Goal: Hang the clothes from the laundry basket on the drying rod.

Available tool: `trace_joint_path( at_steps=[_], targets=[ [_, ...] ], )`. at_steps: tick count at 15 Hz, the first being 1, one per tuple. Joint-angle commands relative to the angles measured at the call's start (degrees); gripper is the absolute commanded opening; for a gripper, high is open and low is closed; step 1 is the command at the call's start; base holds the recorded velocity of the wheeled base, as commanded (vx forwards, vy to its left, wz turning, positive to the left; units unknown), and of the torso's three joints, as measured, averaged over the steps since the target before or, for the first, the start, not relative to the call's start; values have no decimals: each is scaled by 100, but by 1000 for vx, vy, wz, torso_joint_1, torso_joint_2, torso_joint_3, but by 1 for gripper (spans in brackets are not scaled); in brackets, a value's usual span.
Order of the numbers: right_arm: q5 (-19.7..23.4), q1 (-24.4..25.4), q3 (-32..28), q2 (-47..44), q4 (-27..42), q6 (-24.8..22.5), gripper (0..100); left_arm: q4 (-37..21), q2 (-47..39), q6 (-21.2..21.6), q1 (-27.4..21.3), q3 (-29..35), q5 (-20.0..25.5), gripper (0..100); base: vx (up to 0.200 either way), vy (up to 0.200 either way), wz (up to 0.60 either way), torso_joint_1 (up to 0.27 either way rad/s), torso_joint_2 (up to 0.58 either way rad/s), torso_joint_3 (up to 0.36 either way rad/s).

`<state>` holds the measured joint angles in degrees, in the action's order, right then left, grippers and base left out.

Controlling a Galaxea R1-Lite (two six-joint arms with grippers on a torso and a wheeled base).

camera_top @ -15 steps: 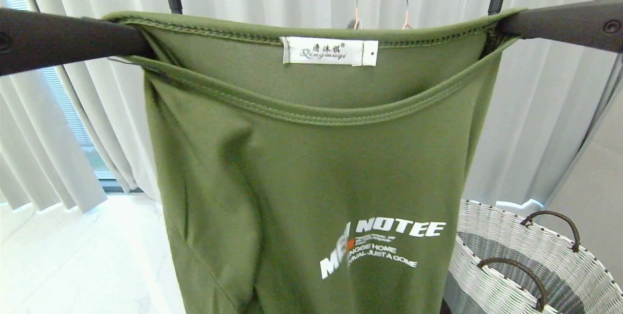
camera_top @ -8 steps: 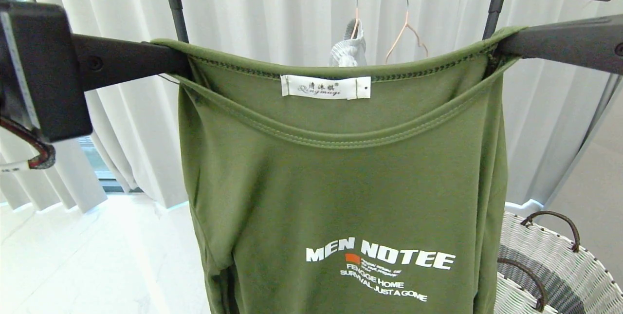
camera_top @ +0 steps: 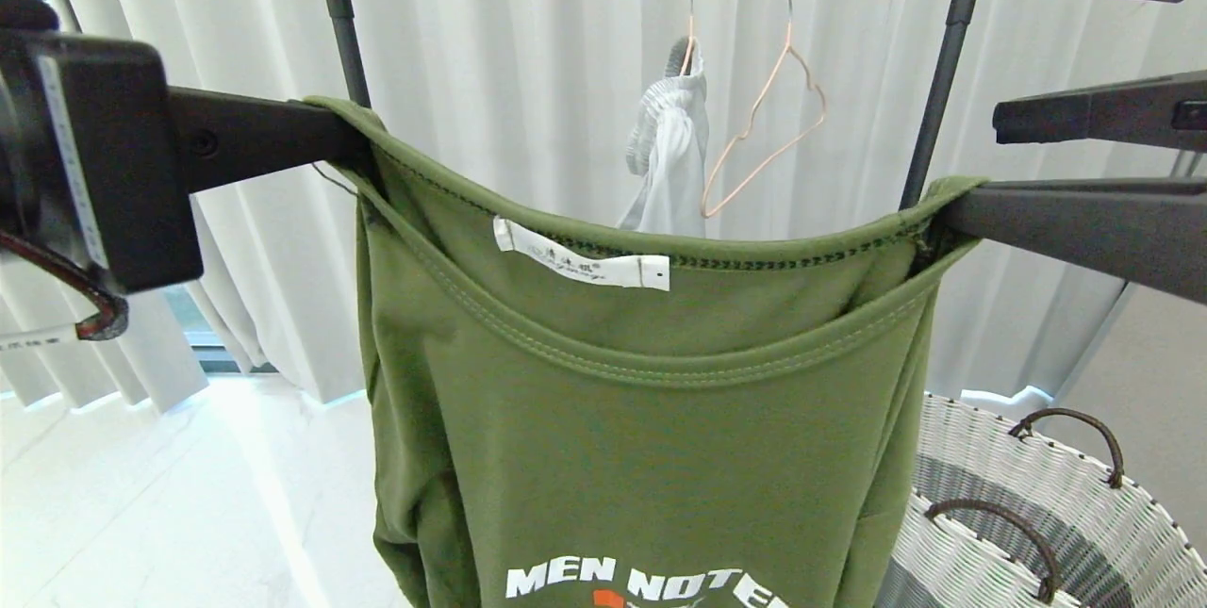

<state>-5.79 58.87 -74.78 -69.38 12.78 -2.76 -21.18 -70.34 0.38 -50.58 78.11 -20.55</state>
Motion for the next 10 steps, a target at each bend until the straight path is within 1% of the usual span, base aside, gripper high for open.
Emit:
trace_joint_path(
  at_steps=[1,4,6,7,8,9,10],
  targets=[
    [8,-7,148,188,6,3,100,-1,-6,6,224,-85,-10,0,0,0,0,0,0,0],
    [25,-7,332,381,6,3,100,34,20,6,549,-199,-10,0,0,0,0,0,0,0],
    [-80,-86,341,425,32,3,100,70,108,6,558,-384,-10,0,0,0,0,0,0,0],
    [-326,-332,332,407,190,-6,100,70,152,6,558,-472,-10,0,0,0,0,0,0,0],
    [-801,-666,262,337,709,-50,100,70,222,15,558,-577,-10,0,0,0,0,0,0,0],
    [-1108,-851,192,293,1095,-50,100,70,258,24,567,-647,-10,0,0,0,0,0,0,0],
    [-1539,-1070,112,240,1596,-50,100,70,310,24,558,-735,-10,0,0,0,0,0,0,0]
  ],
)
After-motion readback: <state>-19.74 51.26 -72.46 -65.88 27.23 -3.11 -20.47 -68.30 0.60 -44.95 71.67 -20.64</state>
